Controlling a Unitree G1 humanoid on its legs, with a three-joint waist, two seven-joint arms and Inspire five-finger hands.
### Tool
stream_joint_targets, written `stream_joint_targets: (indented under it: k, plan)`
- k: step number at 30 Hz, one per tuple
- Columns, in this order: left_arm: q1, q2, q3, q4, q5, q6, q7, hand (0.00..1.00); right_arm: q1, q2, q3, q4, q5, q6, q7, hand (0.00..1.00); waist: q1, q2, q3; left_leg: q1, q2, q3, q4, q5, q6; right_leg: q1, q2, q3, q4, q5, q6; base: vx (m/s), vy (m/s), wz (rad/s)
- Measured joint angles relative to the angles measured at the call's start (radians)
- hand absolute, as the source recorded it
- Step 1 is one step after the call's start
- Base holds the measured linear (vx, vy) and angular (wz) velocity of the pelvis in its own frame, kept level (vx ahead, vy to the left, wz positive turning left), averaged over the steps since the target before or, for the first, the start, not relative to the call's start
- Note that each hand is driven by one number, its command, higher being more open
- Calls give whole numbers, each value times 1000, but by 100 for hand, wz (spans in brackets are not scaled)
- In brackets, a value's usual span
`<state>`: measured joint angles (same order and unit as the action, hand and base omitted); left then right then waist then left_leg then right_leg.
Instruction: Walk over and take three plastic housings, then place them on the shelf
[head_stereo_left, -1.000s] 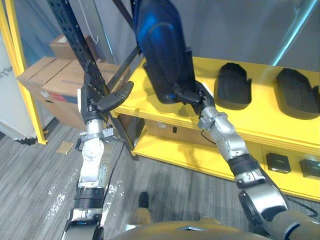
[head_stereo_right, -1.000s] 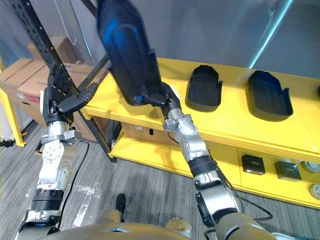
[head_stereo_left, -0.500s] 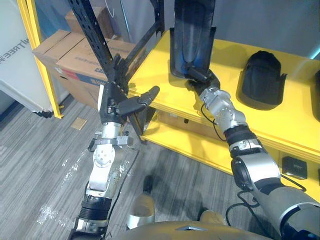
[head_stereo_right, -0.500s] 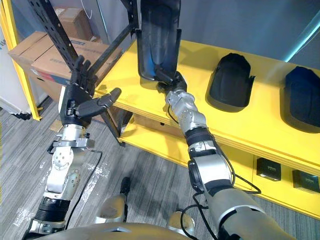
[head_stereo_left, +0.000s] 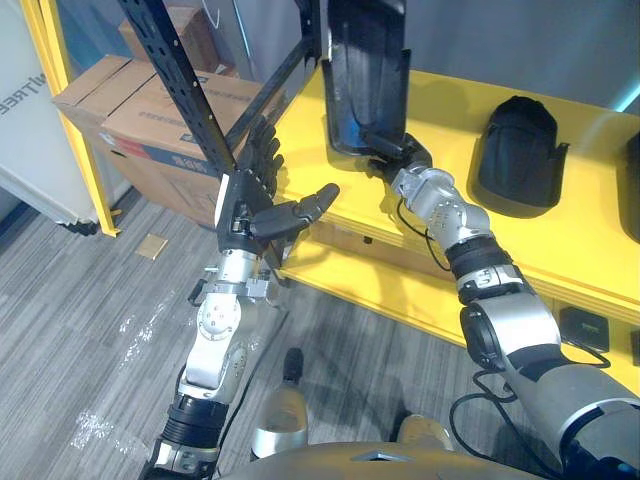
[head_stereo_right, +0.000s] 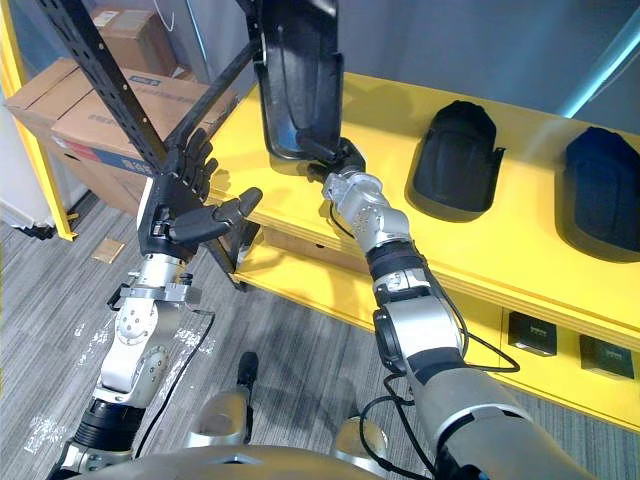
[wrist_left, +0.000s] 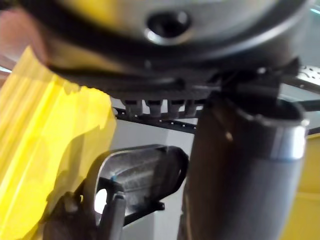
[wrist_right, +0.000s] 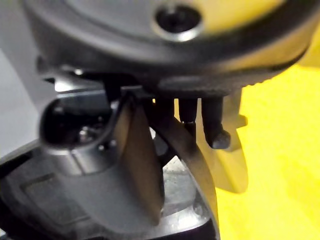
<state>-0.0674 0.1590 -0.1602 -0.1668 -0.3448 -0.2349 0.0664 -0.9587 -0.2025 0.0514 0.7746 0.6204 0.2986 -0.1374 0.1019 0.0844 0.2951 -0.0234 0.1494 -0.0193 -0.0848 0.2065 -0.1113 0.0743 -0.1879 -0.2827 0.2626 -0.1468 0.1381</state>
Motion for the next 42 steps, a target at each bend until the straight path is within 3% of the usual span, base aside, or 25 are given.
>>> stream_joint_targets:
  k: [7,8,19,20,26,30,34,37,39,40,42]
  plan:
    - [0,12,-22,-1,1,30,-4,100,1,0,20,-23,-18,45,-4,100,1,-18,11,15,0,17,0,-2,3,5,-1,19,-3,4,4,-12,0,-6]
    - [0,17,-25,-1,2,36,-4,100,1,1,21,-25,-17,52,-4,0,1,-19,12,16,0,19,0,-2,3,6,-1,20,-5,5,5,-7,-3,-3]
    - [1,20,-41,-1,2,45,-3,100,5,2,36,-24,-19,67,-15,0,1,-30,14,36,-1,42,-1,-6,6,33,1,35,-48,26,11,-1,-1,-5]
    - [1,21,-41,-1,2,45,-3,100,5,2,36,-24,-19,68,-17,100,1,-34,13,36,-1,42,-1,-6,6,35,2,35,-55,30,11,0,0,0]
    - [4,51,-53,-1,2,45,-4,100,28,2,36,-74,-91,74,-17,100,3,-41,14,32,-2,44,-2,-9,4,36,3,35,-70,41,14,-5,0,0]
    - [49,43,-52,-8,2,45,-4,100,162,3,38,-306,-250,112,-21,100,-4,-44,13,32,-8,50,-1,-5,-1,35,-3,38,-75,47,17,1,1,-2]
    - [90,30,-50,-42,8,43,15,100,314,-22,41,-531,-431,99,4,100,-31,-55,10,33,-6,69,-1,-7,-3,32,-1,51,-96,62,17,-10,-1,-13]
    - [90,19,-28,-43,42,41,30,100,389,-70,84,-638,-560,22,78,100,-58,-65,5,38,-6,88,0,-8,-4,30,0,71,-111,76,20,-3,7,-21]
    - [90,15,-16,-43,44,38,34,100,406,-110,120,-665,-679,-112,143,100,-79,-69,2,49,-4,101,0,-11,-7,31,0,84,-112,79,21,-19,4,-18]
    - [90,15,-16,-44,44,37,33,100,406,-120,125,-668,-703,-155,161,100,-82,-69,1,50,-3,102,0,-11,-7,31,1,84,-112,79,21,-35,-12,-9]
    - [92,14,-16,-54,52,37,31,100,405,-173,155,-701,-785,-308,209,100,-79,-71,-3,50,3,102,0,-11,-7,32,8,84,-118,84,18,-19,-11,-1]
